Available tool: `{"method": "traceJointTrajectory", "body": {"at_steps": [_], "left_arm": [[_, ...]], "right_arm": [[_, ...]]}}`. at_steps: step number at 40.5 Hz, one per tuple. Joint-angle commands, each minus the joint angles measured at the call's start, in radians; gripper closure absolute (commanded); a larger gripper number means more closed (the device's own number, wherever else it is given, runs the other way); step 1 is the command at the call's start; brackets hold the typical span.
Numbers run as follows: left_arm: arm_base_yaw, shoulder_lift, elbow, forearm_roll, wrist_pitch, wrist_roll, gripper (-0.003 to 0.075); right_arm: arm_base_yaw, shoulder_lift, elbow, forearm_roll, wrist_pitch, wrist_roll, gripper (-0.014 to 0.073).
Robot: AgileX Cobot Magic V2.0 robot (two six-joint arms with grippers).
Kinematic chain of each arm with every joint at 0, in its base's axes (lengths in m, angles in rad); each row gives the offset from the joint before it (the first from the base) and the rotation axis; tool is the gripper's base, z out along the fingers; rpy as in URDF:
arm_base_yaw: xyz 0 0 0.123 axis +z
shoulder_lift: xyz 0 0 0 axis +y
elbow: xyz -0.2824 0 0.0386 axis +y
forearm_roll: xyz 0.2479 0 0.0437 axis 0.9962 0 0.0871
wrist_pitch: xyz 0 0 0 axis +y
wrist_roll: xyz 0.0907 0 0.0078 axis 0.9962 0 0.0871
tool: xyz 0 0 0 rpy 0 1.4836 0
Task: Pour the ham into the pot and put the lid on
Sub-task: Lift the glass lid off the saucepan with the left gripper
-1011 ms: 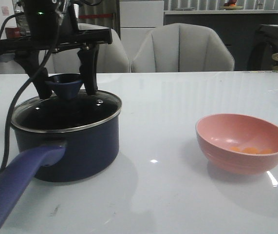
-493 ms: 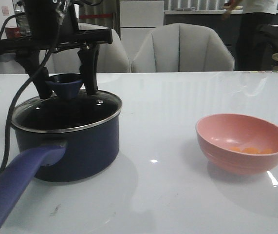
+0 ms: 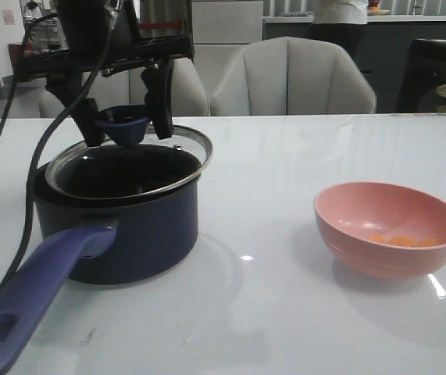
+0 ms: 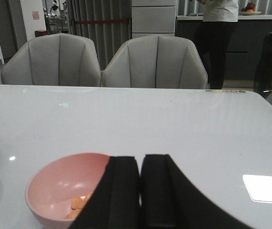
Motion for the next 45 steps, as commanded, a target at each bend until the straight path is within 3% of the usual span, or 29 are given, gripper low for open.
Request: {"method": "traceJointTrajectory", "body": {"at_steps": [1, 20, 45], "left_arm": [[0.001, -0.057, -0.036, -0.013, 0.043, 0.002, 0.0483], [0.018, -0.137, -0.036, 0.044, 0.043, 0.019, 0.0483], [0.210, -0.248, -0.001, 0.073, 0.043, 0.170, 0.0483]], "right_arm": [[-0.004, -0.020, 0.010, -0.008, -0.083, 0.000, 0.0433], [-0.004, -0.020, 0.010, -0.008, -0.083, 0.000, 0.0433], [-0.004, -0.020, 0.010, -0.008, -0.083, 0.000, 0.0433]]}}
